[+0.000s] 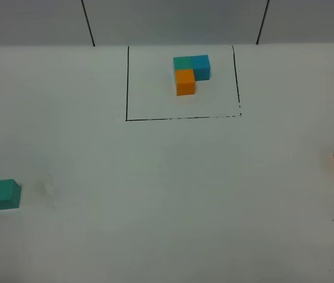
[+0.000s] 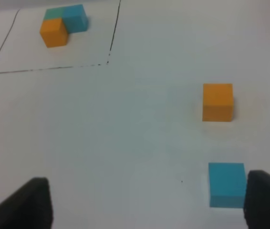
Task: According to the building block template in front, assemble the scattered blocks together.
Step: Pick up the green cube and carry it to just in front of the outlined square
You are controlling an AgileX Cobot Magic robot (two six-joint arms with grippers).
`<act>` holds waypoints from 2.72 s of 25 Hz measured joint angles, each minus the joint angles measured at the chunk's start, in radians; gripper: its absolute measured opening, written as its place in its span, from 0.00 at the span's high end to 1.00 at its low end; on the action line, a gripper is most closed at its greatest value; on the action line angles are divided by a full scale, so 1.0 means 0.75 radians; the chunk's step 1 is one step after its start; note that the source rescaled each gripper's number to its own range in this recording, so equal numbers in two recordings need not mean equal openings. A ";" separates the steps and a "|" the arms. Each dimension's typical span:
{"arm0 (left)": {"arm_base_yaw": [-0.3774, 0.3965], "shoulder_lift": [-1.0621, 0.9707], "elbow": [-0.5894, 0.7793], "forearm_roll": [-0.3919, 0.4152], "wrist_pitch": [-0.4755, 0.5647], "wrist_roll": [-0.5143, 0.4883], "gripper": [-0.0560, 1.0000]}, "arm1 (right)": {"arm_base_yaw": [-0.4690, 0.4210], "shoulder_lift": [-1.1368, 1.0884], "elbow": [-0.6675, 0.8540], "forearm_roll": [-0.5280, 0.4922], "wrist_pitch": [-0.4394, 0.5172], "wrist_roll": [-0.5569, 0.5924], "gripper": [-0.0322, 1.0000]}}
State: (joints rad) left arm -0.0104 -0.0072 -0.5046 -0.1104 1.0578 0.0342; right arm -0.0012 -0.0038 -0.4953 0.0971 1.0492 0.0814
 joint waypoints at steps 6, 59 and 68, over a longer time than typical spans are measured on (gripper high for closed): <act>0.000 0.000 0.000 0.000 0.000 0.000 0.02 | 0.000 0.000 0.000 0.000 0.000 0.000 0.34; 0.057 1.916 -0.427 0.121 -0.329 -0.069 0.06 | 0.000 0.000 0.000 0.000 -0.001 0.000 0.34; 0.057 2.043 -0.427 0.147 -0.385 -0.071 0.06 | 0.000 0.000 0.000 0.000 -0.001 0.000 0.34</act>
State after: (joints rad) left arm 0.0321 1.5250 -0.8250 0.0000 0.7693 -0.0191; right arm -0.0012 -0.0038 -0.4953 0.0971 1.0487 0.0814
